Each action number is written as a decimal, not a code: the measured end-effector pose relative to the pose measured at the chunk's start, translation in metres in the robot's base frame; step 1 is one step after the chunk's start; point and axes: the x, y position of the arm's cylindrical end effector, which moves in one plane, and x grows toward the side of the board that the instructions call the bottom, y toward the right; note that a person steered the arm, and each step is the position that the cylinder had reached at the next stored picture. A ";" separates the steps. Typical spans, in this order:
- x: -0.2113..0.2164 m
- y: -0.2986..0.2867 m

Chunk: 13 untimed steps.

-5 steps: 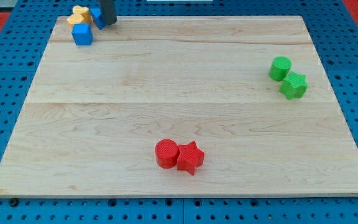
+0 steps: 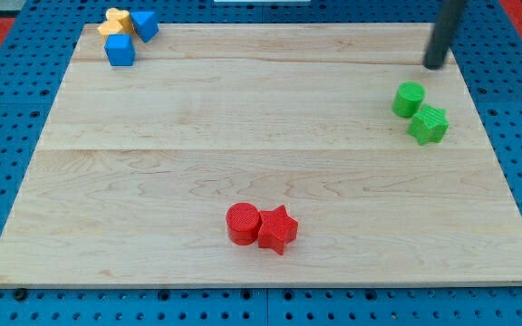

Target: Move green blocks to the top left of the board

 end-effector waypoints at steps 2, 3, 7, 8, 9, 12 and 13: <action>0.053 -0.053; 0.051 -0.107; -0.028 -0.316; -0.053 -0.348; -0.057 -0.361; -0.065 -0.395; -0.066 -0.405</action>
